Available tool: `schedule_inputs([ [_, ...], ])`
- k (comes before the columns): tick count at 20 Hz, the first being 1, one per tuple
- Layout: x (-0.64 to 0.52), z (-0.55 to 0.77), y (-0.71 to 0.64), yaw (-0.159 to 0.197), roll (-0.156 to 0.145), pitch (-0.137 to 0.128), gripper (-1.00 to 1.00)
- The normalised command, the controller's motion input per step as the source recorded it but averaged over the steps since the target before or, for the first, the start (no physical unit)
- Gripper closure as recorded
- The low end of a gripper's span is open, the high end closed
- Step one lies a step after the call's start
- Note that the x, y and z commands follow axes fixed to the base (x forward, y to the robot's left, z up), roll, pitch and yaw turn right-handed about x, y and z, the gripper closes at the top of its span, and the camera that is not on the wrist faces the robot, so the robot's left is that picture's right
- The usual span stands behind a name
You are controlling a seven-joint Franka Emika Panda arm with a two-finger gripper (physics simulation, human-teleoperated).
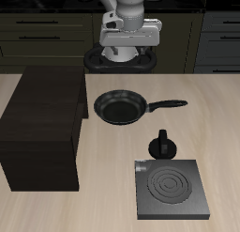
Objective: Place the frypan on top of the shelf
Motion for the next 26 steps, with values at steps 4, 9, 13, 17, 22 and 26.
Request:
schedule_inputs([
  [4, 0.01, -0.34, 0.46, 0.044, 0.017, 0.010, -1.00],
  [9, 0.08, -0.30, 0.30, 0.011, 0.005, 0.021, -1.00],
  [13, 0.02, -0.28, 0.17, -0.003, 0.002, 0.004, -1.00],
  [17, 0.04, -0.25, 0.05, 0.007, -0.009, 0.017, -1.00],
  [22, 0.04, -0.31, 0.00, 0.024, -0.005, 0.016, -1.00],
  [26, -0.03, -0.22, -0.04, -0.026, 0.001, 0.032, -1.00],
])
